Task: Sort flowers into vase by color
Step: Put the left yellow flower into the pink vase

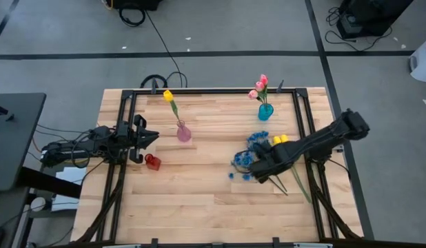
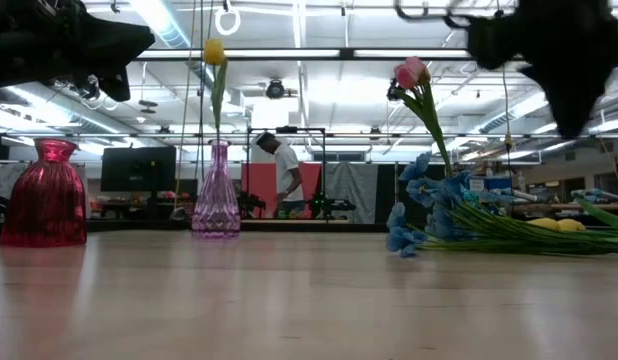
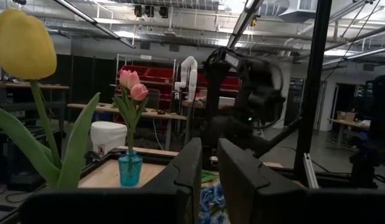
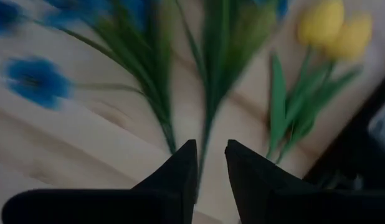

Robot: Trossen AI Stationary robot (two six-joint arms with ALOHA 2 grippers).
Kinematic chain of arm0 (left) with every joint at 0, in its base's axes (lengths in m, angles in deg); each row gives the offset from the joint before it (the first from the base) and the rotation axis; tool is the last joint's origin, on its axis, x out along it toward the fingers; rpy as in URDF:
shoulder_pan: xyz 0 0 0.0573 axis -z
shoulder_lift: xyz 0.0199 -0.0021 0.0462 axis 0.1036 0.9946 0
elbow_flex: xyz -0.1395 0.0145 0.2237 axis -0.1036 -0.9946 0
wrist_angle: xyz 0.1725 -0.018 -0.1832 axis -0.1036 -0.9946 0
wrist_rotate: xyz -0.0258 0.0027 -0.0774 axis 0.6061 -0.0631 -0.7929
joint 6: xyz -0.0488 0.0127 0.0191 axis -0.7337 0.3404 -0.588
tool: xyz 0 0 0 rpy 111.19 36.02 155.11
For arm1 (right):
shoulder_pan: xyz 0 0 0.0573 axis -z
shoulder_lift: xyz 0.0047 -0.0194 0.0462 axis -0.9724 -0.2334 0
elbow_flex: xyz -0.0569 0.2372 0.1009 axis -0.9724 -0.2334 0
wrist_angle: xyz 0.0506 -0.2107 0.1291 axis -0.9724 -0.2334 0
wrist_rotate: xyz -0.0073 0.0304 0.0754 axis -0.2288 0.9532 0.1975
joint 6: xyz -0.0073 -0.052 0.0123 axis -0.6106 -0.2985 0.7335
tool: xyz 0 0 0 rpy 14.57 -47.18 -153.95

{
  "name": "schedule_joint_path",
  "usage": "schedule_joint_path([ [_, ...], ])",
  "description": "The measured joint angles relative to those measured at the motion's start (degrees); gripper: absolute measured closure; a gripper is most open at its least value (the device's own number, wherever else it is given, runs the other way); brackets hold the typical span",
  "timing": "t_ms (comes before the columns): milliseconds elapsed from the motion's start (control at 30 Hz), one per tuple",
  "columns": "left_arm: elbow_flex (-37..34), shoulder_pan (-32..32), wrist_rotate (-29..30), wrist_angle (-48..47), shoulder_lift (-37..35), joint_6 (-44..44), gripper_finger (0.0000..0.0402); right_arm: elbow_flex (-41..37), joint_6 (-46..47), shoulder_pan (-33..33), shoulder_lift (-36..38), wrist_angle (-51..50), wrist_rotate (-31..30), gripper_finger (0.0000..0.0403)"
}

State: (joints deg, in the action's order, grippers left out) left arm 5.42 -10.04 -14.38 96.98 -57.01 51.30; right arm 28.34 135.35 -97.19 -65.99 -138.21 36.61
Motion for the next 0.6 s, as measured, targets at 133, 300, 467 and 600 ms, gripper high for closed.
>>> schedule_joint_path([
  [133,0.0,0.0,0.0,0.1,0.0,0.1,0.0345,-9.9,7.0,0.2,4.4,3.0,5.7,0.0305],
  [300,0.0,0.0,0.0,0.1,0.0,0.1,0.0345,-18.4,9.7,0.2,6.2,8.3,12.7,0.0305],
  [467,0.0,0.0,0.0,0.2,0.0,0.1,0.0345,-22.3,9.7,0.2,6.0,10.6,15.0,0.0305],
  [600,0.0,0.0,0.0,0.3,0.0,0.1,0.0345,-24.6,9.2,0.3,6.1,11.4,15.2,0.0305],
])
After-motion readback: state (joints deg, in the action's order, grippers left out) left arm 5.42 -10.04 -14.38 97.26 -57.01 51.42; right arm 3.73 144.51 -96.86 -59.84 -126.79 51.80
